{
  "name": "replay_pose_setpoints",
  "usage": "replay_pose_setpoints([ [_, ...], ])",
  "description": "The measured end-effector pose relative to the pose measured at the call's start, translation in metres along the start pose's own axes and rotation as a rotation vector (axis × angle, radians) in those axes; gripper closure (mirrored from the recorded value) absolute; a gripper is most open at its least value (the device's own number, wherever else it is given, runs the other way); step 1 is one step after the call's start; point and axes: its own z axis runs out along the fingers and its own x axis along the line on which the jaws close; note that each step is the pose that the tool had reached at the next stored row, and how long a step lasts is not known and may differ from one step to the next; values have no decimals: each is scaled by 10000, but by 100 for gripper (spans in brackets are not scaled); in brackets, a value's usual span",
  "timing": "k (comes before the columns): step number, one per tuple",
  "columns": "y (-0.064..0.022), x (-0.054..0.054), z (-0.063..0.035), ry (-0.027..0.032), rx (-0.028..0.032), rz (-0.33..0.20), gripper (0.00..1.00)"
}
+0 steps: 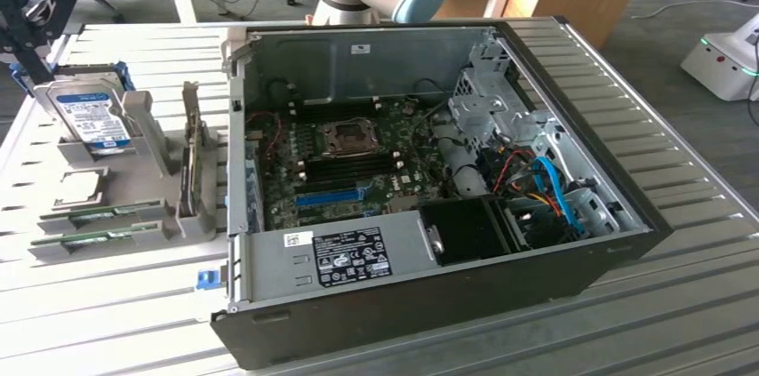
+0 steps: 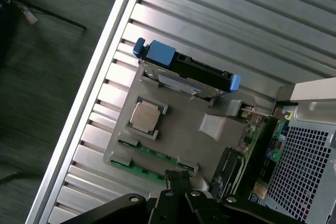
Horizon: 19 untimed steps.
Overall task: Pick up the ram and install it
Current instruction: 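Pick up the ram and move it above insertion slot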
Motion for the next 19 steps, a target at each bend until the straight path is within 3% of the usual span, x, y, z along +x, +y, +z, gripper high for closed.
replay_pose_setpoints([
  [19, 0, 0, 0, 94, -12, -2150, 89],
])
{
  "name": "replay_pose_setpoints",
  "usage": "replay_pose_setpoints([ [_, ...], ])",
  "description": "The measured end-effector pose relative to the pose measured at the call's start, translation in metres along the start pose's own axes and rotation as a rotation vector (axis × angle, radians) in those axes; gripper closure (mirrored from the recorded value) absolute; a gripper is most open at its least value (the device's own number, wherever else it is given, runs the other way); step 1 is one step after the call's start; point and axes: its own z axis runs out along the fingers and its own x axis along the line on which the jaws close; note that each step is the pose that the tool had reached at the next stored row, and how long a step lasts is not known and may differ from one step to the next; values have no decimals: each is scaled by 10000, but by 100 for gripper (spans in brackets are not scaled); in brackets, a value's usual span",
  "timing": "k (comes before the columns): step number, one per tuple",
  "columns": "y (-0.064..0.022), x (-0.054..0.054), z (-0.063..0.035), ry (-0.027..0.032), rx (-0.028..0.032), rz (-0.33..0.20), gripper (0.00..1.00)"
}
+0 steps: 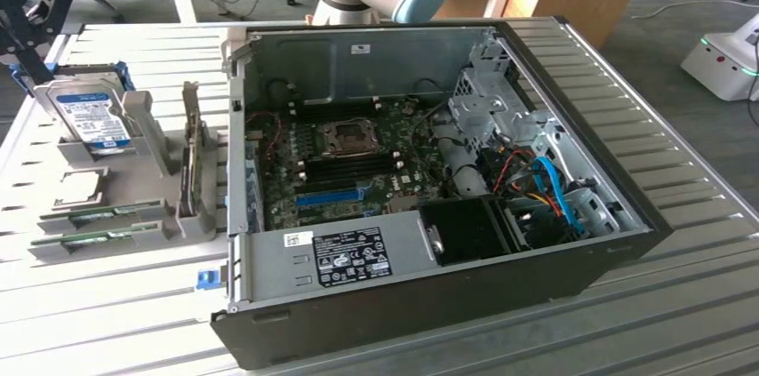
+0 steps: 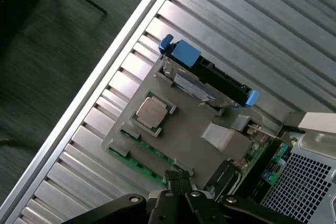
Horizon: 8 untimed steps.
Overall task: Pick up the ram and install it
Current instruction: 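Pick up the ram and move it above insertion slot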
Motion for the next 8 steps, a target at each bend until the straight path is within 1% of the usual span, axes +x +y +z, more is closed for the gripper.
replay_pose_setpoints([
  [8, 0, 0, 0, 41, -6, -940, 89],
])
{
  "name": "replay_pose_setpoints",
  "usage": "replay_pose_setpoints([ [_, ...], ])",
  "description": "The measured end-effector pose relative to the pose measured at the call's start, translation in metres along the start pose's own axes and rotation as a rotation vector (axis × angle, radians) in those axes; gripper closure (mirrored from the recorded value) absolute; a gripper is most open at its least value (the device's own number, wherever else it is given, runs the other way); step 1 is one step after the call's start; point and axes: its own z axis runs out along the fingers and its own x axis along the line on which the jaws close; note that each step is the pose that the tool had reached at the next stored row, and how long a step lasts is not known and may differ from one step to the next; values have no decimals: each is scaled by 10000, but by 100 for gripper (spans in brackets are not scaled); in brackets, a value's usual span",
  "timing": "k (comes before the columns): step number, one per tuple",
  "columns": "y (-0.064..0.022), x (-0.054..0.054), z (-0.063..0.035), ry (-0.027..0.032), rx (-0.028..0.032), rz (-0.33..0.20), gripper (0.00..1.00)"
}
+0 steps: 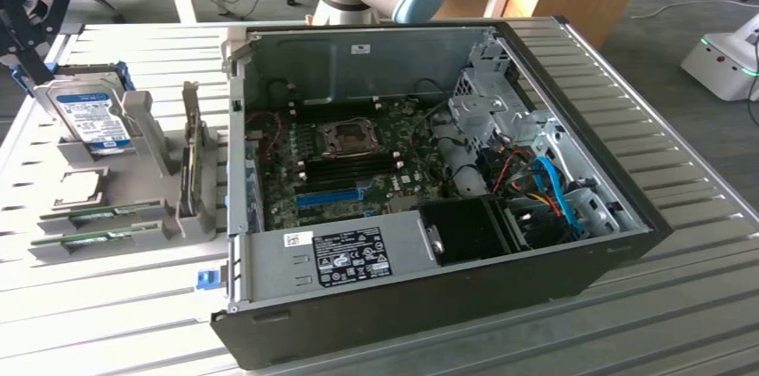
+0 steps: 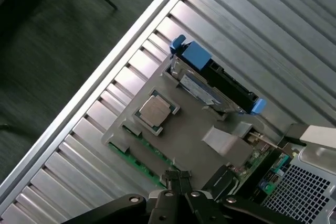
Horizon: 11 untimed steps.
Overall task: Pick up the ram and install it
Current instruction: 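Pick up the ram and move it above insertion slot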
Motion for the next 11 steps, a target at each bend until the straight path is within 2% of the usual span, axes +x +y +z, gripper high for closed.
replay_pose_setpoints([
  [11, 0, 0, 0, 52, -6, -1188, 89],
])
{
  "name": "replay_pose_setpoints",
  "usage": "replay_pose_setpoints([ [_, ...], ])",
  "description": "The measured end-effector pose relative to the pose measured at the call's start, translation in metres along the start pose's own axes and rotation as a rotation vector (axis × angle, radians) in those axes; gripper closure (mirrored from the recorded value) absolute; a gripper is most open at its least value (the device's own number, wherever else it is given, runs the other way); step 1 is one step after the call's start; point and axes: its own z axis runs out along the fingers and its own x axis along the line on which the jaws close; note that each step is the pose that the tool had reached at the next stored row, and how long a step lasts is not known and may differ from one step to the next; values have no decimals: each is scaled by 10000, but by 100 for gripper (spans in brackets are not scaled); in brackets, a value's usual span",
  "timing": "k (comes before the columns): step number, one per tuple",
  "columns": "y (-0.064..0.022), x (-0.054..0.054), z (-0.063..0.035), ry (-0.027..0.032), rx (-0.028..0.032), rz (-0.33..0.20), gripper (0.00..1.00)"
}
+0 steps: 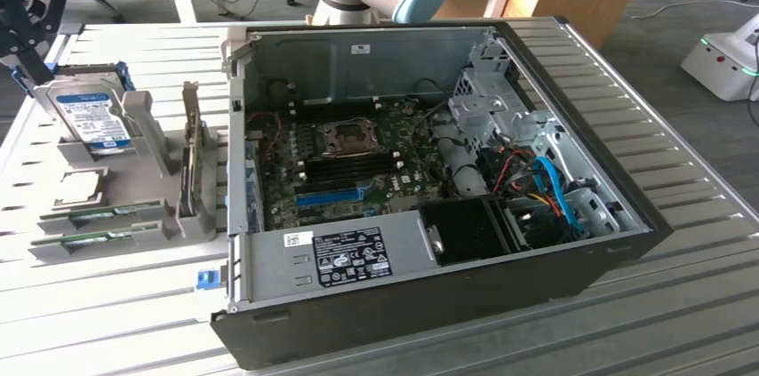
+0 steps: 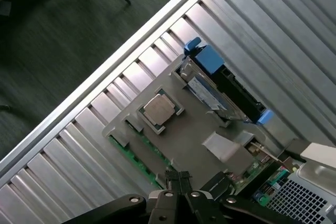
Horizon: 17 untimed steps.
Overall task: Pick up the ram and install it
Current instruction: 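Pick up the ram and move it above insertion slot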
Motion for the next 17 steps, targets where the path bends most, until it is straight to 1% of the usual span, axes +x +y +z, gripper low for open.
replay_pose_setpoints([
  [17, 0, 0, 0, 87, -12, -1976, 89],
])
